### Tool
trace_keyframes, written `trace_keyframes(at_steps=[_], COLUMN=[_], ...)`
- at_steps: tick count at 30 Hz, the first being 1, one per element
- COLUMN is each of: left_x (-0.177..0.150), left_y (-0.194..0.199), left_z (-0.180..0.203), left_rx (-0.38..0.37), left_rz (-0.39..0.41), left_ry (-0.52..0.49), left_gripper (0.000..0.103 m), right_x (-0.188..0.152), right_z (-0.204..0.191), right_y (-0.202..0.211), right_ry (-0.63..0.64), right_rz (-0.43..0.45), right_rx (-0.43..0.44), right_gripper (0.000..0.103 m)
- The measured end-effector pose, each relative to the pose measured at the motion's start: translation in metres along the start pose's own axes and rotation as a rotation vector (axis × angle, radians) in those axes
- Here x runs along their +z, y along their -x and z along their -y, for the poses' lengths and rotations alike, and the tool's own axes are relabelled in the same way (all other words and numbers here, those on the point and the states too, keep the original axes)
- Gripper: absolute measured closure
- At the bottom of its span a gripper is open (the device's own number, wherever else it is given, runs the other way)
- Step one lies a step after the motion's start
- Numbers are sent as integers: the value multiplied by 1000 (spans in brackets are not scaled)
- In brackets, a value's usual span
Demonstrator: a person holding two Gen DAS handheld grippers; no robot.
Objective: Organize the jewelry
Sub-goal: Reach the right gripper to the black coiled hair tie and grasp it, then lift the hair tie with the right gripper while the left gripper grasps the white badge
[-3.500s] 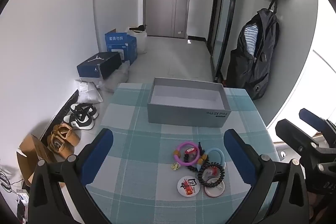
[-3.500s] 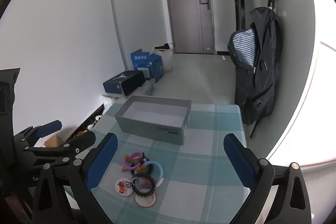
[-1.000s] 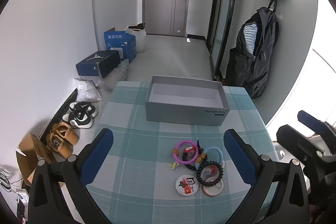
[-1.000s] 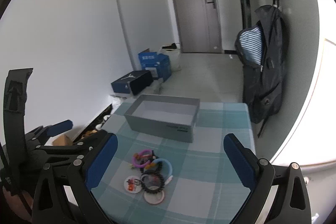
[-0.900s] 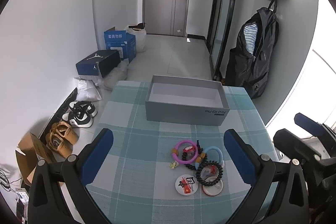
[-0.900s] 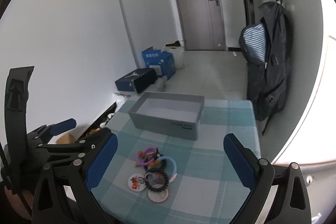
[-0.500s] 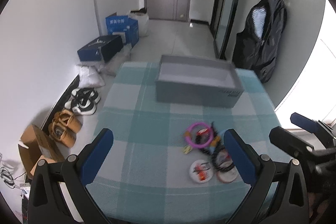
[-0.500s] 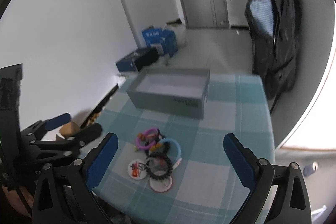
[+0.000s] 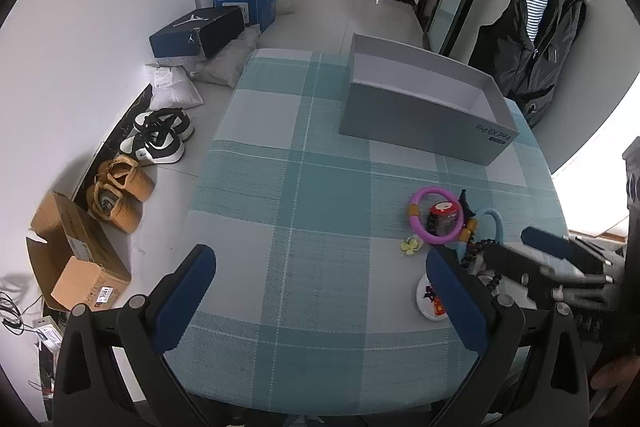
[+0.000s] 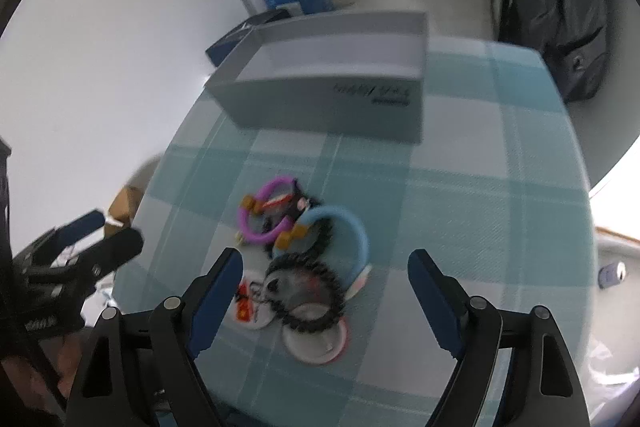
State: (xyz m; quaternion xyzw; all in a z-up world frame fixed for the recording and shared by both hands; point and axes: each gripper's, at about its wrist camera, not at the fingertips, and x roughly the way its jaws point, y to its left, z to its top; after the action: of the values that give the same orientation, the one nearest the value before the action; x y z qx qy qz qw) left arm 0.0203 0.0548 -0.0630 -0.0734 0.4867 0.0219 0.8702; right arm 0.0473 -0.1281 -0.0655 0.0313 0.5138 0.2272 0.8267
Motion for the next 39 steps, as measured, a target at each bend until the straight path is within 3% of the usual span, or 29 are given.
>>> trace_keyframes(at_steps=[8, 12, 19, 24, 31, 39], left_x=[-1, -2, -1, -1, -2, -6], left_y=[-3, -4, -6, -1, 0, -6], left_z=[-10, -13, -13, -9, -3, 7], left_rx=[-4, 5, 8, 6, 26, -2], left_rz=[-23, -23, -32, -19, -12, -42], left_ry=[28, 25, 27, 10, -5, -32], left_gripper=[1, 1, 1, 1, 1, 1], right_x=[-14, -13, -22, -25, -23, -12], right_z=[-12, -16, -38, -38, -32, -1], right_y=[-6, -14, -23, -19, 2, 27], right_ry=[59, 84, 229, 249, 223, 42], right_rz=[-48, -67, -58, -43, 2, 55], right_rx=[-15, -50, -209, -230, -190, -31], right_gripper=[20, 29, 40, 56, 57, 57])
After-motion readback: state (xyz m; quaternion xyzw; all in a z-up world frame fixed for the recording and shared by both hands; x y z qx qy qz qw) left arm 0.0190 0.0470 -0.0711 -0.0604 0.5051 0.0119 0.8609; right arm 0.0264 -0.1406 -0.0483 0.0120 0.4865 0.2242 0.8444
